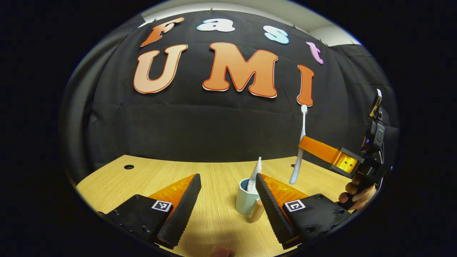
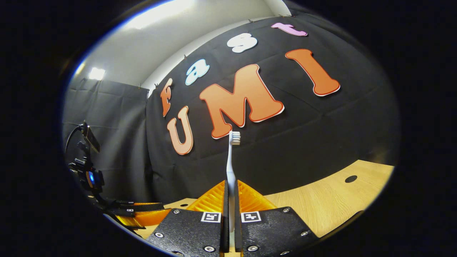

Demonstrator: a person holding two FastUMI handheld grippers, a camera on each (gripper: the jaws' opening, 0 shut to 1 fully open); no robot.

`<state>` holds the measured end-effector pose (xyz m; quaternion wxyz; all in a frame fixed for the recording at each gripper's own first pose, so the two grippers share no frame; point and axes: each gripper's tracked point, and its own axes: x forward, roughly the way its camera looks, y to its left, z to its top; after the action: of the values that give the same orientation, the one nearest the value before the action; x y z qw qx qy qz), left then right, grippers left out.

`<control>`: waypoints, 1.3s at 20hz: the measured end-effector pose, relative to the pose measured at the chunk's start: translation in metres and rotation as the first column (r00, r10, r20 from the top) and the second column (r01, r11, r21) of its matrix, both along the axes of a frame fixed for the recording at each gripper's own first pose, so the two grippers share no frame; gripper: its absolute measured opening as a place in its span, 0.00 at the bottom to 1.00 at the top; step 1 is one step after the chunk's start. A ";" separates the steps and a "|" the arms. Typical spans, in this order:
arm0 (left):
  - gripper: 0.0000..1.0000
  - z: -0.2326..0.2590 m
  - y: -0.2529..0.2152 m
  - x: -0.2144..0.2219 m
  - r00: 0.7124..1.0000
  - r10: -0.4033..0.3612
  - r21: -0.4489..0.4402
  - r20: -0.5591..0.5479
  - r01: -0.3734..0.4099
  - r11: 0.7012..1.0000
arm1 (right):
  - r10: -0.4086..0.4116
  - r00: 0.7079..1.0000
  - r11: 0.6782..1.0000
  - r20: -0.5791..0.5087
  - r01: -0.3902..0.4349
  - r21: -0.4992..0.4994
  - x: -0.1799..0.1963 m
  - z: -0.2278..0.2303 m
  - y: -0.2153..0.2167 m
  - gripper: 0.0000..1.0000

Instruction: Put the toothbrush and toothpaste on the desktop into the cup, then pick up the cup and place it on the coaster on the desktop.

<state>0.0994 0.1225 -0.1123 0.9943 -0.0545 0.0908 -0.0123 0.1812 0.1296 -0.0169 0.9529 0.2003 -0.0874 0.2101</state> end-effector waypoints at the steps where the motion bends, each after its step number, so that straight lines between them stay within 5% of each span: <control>1: 0.99 -0.001 0.002 0.000 1.000 0.002 -0.002 0.000 -0.002 1.000 | -0.002 1.000 1.000 0.002 0.002 -0.002 0.003 -0.006 0.003 0.06; 11: 0.99 -0.020 0.008 0.003 0.999 0.019 -0.013 -0.030 -0.020 1.000 | -0.030 0.999 0.998 -0.032 0.032 0.063 0.034 -0.038 0.020 0.06; 19: 0.99 -0.031 -0.009 0.009 0.997 -0.009 -0.028 -0.081 0.007 1.000 | -0.012 0.997 0.999 -0.079 0.010 -0.030 0.028 -0.062 0.031 0.07; 23: 0.99 -0.032 -0.027 0.010 0.989 -0.045 -0.054 -0.137 0.038 0.998 | 0.000 0.995 0.996 -0.095 -0.009 -0.093 0.013 -0.061 0.026 0.14; 26: 0.99 -0.029 -0.039 0.017 0.982 -0.065 -0.052 -0.177 0.057 0.997 | -0.037 0.986 0.990 -0.160 0.014 -0.142 0.009 -0.068 0.009 0.28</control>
<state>0.1165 0.0835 -0.1409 0.9798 -0.0757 0.1807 -0.0399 0.1906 0.1388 -0.0845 0.9712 0.1481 0.0027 0.1866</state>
